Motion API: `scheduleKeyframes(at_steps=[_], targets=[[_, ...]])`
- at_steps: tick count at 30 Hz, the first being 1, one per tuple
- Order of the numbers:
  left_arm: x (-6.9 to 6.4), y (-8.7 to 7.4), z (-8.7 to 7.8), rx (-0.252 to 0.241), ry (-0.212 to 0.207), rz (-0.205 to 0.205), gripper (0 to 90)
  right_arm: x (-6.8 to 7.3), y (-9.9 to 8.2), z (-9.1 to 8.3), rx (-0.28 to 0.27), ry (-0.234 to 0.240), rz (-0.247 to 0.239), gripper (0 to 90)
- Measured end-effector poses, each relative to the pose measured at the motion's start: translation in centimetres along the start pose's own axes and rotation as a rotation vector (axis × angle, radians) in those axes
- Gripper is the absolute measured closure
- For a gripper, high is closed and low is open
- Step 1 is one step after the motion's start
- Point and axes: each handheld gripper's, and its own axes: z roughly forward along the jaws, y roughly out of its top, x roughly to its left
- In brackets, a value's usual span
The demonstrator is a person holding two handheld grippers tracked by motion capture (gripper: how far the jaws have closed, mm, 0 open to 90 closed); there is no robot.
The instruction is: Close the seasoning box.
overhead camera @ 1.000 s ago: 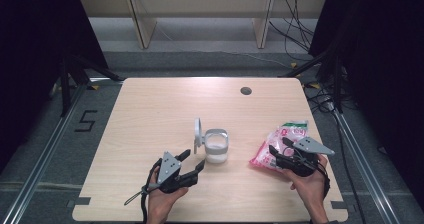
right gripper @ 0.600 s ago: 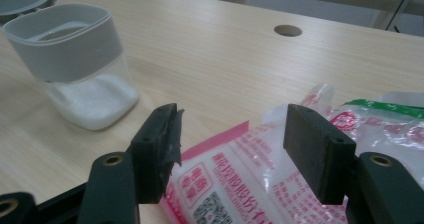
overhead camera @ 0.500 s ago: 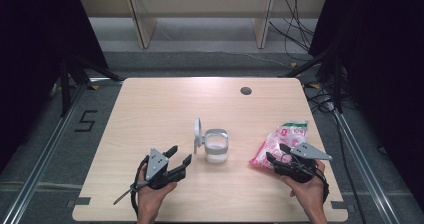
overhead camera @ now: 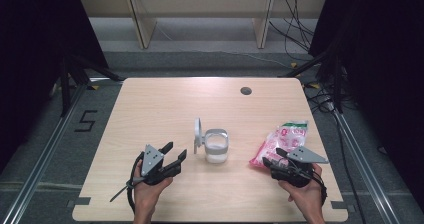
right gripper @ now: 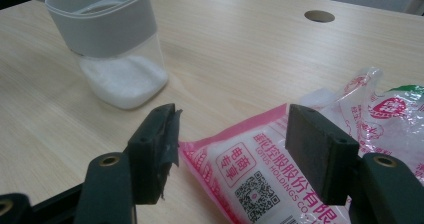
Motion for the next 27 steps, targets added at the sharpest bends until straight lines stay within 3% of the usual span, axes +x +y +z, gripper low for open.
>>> scheduleKeyframes(at_steps=[2, 3, 11, 20, 22, 23, 27], targets=[[0.0, 0.1, 0.0, -0.002, -0.004, 0.008, 45.6, 0.3, -0.1, -0.1, 0.004, -0.006, 0.028, 38.3], [0.0, 0.1, 0.1, -0.007, -0.005, 0.012, 46.8, 0.2, -0.1, -0.2, 0.009, -0.01, 0.009, 38.3], [0.1, 0.3, 0.3, -0.029, -0.022, -0.001, 55.1, 0.6, 0.0, -0.4, 0.012, 0.007, -0.005, 38.3], [0.8, 2.2, 0.8, -0.062, -0.037, 0.021, 74.0, 0.9, 0.0, -0.2, 0.008, 0.014, -0.001, 38.4], [1.1, 2.5, 1.1, -0.057, -0.021, 0.02, 76.9, 1.0, 0.0, -0.2, 0.015, 0.019, 0.0, 38.4], [1.3, 2.7, 1.5, -0.05, -0.002, 0.024, 78.2, 0.9, 0.1, -0.2, 0.009, 0.019, -0.025, 38.4], [1.6, 3.4, 2.2, -0.06, -0.016, 0.002, 83.2, 1.0, 0.2, 0.0, 0.006, 0.03, -0.034, 38.5]])
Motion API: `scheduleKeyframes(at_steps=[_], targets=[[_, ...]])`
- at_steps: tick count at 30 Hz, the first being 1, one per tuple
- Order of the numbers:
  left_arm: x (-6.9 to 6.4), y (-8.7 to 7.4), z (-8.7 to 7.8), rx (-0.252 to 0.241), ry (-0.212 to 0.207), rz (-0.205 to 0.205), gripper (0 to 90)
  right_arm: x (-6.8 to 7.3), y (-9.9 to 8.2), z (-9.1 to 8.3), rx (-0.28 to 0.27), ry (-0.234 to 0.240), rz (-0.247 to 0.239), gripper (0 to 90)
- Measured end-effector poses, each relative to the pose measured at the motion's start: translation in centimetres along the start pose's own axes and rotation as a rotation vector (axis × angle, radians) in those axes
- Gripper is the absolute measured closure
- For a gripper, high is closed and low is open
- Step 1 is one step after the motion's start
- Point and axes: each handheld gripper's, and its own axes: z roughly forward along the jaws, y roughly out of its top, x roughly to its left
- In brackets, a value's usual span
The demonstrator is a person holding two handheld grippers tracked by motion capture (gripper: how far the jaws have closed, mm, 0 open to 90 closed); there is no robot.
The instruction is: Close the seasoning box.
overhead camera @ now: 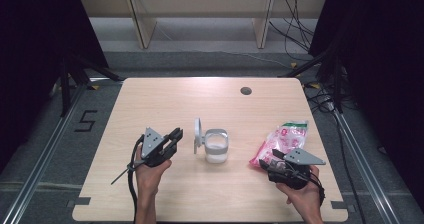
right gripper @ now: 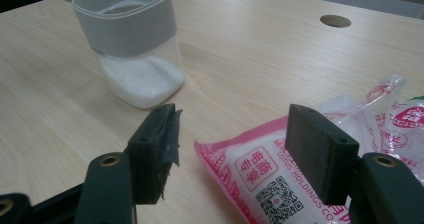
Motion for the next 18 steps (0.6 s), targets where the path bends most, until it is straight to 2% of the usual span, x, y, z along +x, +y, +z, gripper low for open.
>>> scheduleKeyframes(at_steps=[1, 3, 6, 7, 9, 10, 14, 18], targets=[[0.0, 0.1, 0.2, -0.01, 0.003, -0.011, 83.2, 0.0, 0.0, 0.0, 0.0, 0.0, 0.0, 38.5], [-0.1, 0.1, 0.3, 0.0, 0.013, -0.004, 84.7, 0.1, 0.0, -0.1, -0.001, 0.002, 0.008, 38.6], [-0.3, -0.2, 0.4, -0.007, 0.002, -0.02, 85.6, 0.0, -0.1, -0.2, 0.001, -0.011, 0.01, 38.6], [-0.4, -0.3, 0.4, -0.007, 0.001, -0.018, 85.7, -0.1, 0.0, -0.1, -0.004, 0.0, 0.015, 38.5], [-0.6, -0.3, 0.6, -0.001, -0.008, -0.014, 85.5, -0.1, 0.0, -0.1, 0.004, 0.0, 0.001, 38.6], [-0.7, -0.3, 0.6, 0.0, -0.009, -0.008, 85.6, 0.0, 0.0, -0.1, -0.002, 0.0, 0.015, 38.7], [-0.9, -0.4, 0.8, 0.006, -0.007, 0.001, 86.2, -0.1, -0.1, -0.1, 0.005, -0.011, -0.002, 38.7], [-1.3, -0.3, 0.9, 0.0, -0.012, 0.01, 87.1, -0.1, -0.1, -0.1, 0.001, -0.002, 0.002, 38.8]])
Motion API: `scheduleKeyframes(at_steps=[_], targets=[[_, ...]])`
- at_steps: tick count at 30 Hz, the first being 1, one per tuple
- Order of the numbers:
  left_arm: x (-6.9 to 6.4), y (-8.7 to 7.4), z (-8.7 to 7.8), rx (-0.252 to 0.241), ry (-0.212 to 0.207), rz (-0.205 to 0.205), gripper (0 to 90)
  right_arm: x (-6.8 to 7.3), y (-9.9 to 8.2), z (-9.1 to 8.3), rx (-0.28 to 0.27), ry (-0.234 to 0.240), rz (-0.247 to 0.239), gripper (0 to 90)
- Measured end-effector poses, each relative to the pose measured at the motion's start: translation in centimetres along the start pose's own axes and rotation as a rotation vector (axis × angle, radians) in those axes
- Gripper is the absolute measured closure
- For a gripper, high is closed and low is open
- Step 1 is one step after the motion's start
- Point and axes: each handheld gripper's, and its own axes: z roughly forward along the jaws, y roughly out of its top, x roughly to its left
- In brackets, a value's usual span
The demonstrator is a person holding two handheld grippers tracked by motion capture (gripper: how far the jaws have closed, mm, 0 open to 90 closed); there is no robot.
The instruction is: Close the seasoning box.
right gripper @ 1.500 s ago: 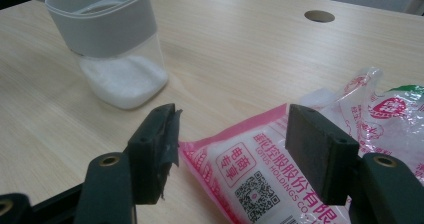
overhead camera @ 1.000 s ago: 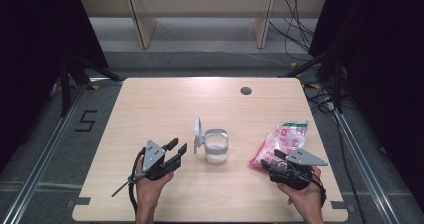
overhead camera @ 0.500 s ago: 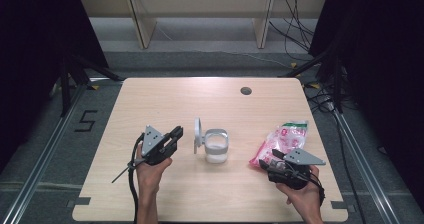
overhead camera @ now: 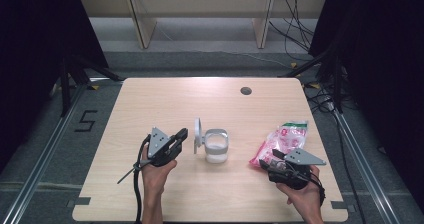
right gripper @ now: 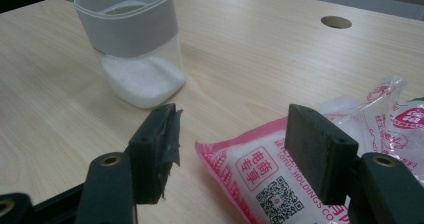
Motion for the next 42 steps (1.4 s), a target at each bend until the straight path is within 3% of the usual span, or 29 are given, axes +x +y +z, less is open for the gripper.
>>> scheduleKeyframes(at_steps=[2, 9, 10, 12, 21, 22, 25, 26, 27, 34, 36, 37, 42], targets=[[-0.3, 0.0, 0.1, 0.004, -0.007, 0.003, 87.5, 0.2, -0.1, -0.1, 0.009, -0.005, 0.024, 38.8], [-0.9, 0.0, 0.5, 0.008, -0.026, 0.02, 88.9, 0.3, 0.0, -0.1, 0.009, -0.002, 0.023, 38.9], [-1.0, 0.0, 0.5, 0.007, -0.027, 0.016, 89.0, 0.0, 0.0, 0.0, 0.001, 0.001, -0.002, 38.9], [-1.1, -0.1, 0.6, 0.012, -0.03, 0.019, 89.0, 0.3, -0.1, -0.1, 0.009, 0.0, 0.023, 38.9], [-1.4, 0.0, 0.7, 0.012, -0.038, 0.027, 89.0, 0.3, 0.0, -0.1, 0.008, -0.002, 0.022, 39.0], [-1.4, 0.0, 0.7, 0.011, -0.038, 0.029, 88.9, 0.0, 0.0, 0.0, 0.003, 0.003, -0.004, 39.0], [-1.6, 0.0, 0.8, 0.012, -0.037, 0.017, 88.9, 0.3, 0.0, -0.1, 0.01, -0.002, 0.022, 39.0], [-1.6, 0.1, 0.7, 0.012, -0.04, 0.039, 88.9, 0.3, 0.0, -0.1, 0.009, -0.002, 0.021, 39.0], [-1.7, 0.1, 0.7, 0.009, -0.04, 0.033, 88.9, 0.0, 0.0, 0.0, 0.003, 0.0, -0.005, 39.0], [-2.0, 0.3, 0.8, 0.009, -0.046, 0.046, 88.9, 0.1, 0.0, 0.0, 0.004, 0.005, -0.004, 39.0], [-2.1, 0.3, 0.8, 0.007, -0.044, 0.045, 88.8, 0.4, 0.0, 0.0, 0.009, 0.002, 0.027, 39.0], [-2.1, 0.3, 0.8, 0.006, -0.048, 0.051, 88.9, 0.1, 0.0, 0.0, 0.004, 0.001, -0.001, 39.0], [-2.4, 0.4, 0.8, 0.004, -0.054, 0.054, 88.5, 0.1, 0.0, 0.0, 0.013, 0.003, -0.007, 38.7]])
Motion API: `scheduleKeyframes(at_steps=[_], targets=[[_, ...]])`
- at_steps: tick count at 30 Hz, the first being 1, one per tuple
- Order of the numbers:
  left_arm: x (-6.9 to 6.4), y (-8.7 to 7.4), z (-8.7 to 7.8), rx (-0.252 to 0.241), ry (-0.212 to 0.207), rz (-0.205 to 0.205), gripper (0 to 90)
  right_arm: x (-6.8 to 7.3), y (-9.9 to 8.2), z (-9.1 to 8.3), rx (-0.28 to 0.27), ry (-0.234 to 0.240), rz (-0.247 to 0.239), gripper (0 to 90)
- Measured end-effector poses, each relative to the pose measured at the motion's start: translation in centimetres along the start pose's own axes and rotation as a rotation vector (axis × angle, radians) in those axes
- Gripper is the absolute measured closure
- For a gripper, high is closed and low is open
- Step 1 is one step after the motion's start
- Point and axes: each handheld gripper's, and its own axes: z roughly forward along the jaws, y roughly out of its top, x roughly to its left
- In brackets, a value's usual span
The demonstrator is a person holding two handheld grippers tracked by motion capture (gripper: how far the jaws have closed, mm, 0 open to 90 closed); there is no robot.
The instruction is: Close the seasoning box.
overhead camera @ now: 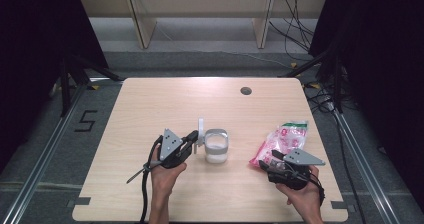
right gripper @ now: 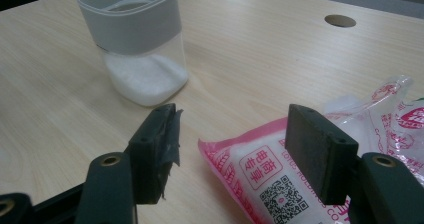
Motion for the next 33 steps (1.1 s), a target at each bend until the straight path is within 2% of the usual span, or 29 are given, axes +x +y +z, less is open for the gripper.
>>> scheduleKeyframes(at_steps=[7, 11, 12, 15, 16, 17, 21, 22, 25, 26, 33], targets=[[0.04, 0.04, 0.03, -0.009, -0.002, 0.004, 88.2, 0.11, 0.0, 0.06, 0.0, 0.002, 0.003, 38.4], [0.0, 0.1, 0.0, -0.007, 0.0, 0.004, 88.2, 0.26, -0.05, 0.13, -0.002, 0.008, 0.021, 38.3], [-0.07, 0.13, -0.03, -0.002, 0.001, -0.001, 88.2, 0.16, 0.0, 0.21, -0.007, 0.015, 0.005, 38.3], [-0.11, 0.15, -0.03, -0.003, 0.001, 0.002, 88.2, 0.14, -0.02, 0.22, -0.006, 0.017, 0.005, 38.3], [-0.14, 0.16, -0.01, -0.006, -0.002, 0.0, 88.2, 0.09, 0.0, 0.2, -0.01, 0.011, -0.012, 38.3], [-0.14, 0.18, -0.02, -0.007, -0.001, 0.006, 88.2, 0.21, -0.01, 0.15, -0.005, 0.009, 0.009, 38.3], [-0.23, 0.21, -0.01, -0.006, -0.006, 0.009, 88.2, 0.08, -0.01, 0.24, -0.009, 0.012, -0.013, 38.3], [-0.3, 0.2, 0.03, -0.007, -0.008, 0.005, 88.1, 0.34, -0.02, 0.13, -0.001, 0.01, 0.025, 38.3], [-0.35, 0.25, 0.01, -0.01, -0.008, 0.009, 88.1, 0.32, -0.03, 0.14, -0.001, 0.009, 0.024, 38.3], [-0.42, 0.27, 0.03, -0.012, -0.011, 0.007, 88.1, 0.23, 0.0, 0.17, -0.005, 0.007, 0.006, 38.3], [-0.75, 0.3, 0.19, -0.01, -0.019, 0.009, 87.7, 0.27, 0.01, 0.14, -0.003, 0.011, 0.011, 38.3]])
